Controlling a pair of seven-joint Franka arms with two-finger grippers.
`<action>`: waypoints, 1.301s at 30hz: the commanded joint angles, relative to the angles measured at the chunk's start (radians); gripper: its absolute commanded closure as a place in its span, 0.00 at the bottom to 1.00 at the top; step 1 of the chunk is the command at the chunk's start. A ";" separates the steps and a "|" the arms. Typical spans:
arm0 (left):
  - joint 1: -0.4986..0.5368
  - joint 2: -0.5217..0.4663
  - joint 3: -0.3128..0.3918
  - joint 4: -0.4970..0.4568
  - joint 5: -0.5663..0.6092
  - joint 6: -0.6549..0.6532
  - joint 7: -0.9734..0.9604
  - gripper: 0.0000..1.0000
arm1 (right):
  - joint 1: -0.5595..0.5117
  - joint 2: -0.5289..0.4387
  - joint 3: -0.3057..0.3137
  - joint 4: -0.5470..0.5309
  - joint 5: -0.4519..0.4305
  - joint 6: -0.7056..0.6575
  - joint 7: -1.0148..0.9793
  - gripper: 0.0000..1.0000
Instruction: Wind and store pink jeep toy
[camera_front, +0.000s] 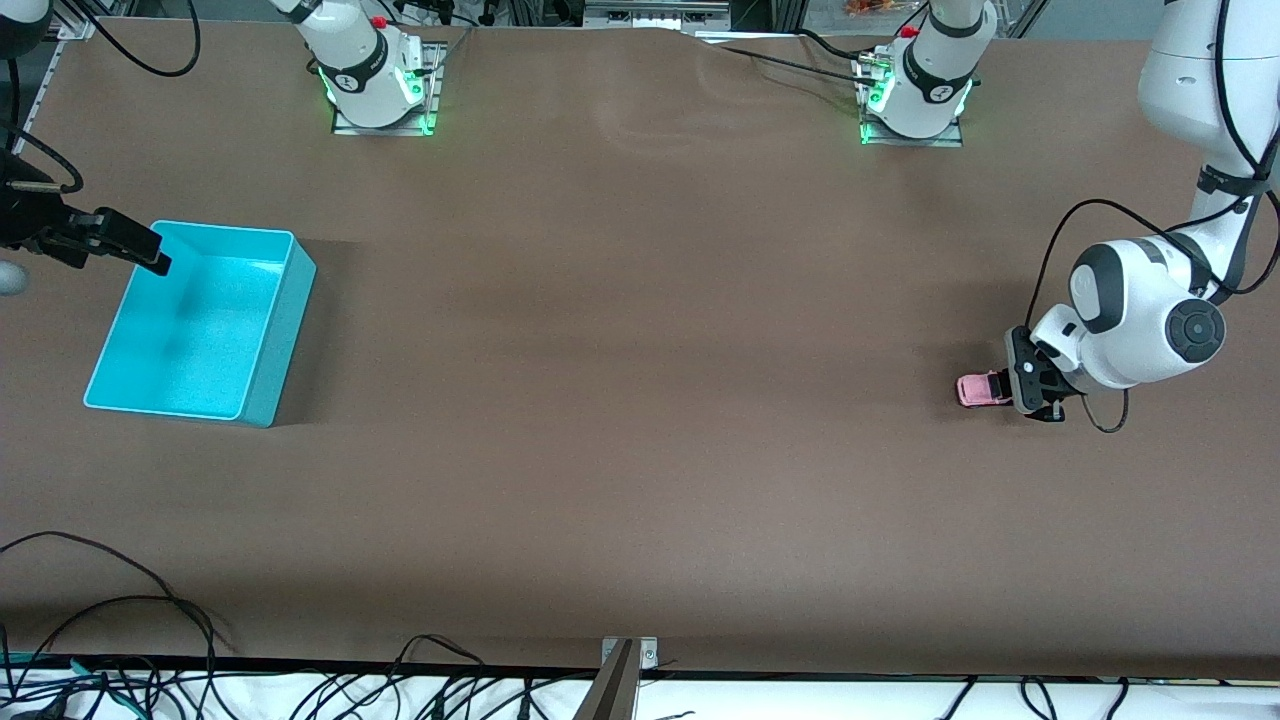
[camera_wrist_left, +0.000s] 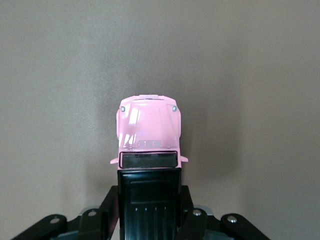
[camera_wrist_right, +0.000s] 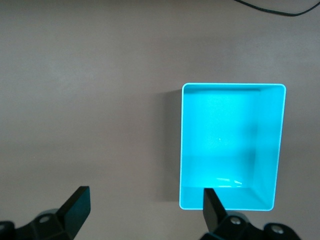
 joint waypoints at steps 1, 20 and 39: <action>0.007 0.036 -0.003 -0.004 0.002 0.013 0.077 0.99 | -0.003 0.012 0.004 0.029 0.016 -0.007 0.008 0.00; 0.139 0.098 0.004 0.032 0.002 0.010 0.210 0.99 | -0.003 0.012 0.004 0.029 0.016 -0.007 0.008 0.00; 0.254 0.144 0.007 0.088 0.011 0.008 0.299 1.00 | -0.003 0.012 0.004 0.029 0.016 -0.007 0.008 0.00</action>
